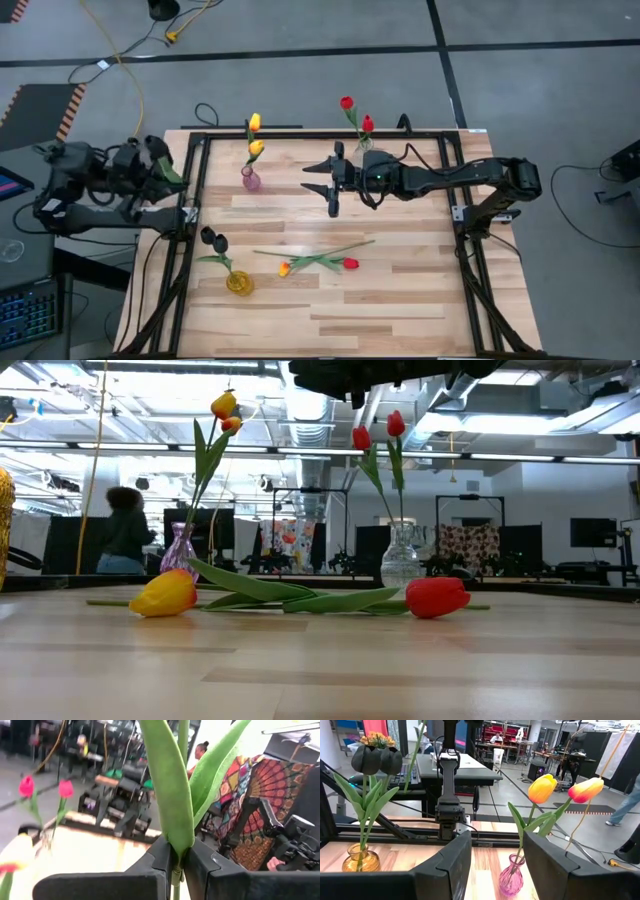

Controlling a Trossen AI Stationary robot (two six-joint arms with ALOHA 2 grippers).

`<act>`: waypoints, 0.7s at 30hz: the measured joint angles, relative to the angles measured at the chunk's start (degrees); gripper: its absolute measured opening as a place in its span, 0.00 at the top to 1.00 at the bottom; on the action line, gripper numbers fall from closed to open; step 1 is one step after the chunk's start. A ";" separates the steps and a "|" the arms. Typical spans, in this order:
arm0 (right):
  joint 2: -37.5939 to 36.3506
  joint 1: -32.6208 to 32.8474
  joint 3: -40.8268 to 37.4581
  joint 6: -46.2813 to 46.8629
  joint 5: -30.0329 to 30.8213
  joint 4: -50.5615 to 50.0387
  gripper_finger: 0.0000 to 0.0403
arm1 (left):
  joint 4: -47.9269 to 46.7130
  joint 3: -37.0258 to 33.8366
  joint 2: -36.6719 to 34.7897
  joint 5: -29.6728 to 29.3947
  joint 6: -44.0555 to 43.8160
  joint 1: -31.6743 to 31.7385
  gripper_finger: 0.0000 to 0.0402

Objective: Sort flowers into vase by color
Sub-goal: Put the black tulip into the yellow vase

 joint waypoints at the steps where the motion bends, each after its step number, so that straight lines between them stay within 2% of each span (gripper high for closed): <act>1: 0.00 0.00 0.00 0.00 0.00 -0.02 0.49 | -1.13 0.04 0.00 -0.54 -0.68 0.00 0.95; 12: 0.00 0.00 0.00 0.10 0.02 -0.02 0.49 | -3.65 -0.62 0.13 -1.26 -5.58 0.00 0.96; 21: 0.00 -0.01 0.00 0.06 0.02 -0.02 0.49 | -1.80 -1.01 0.91 -1.06 -5.33 0.00 0.99</act>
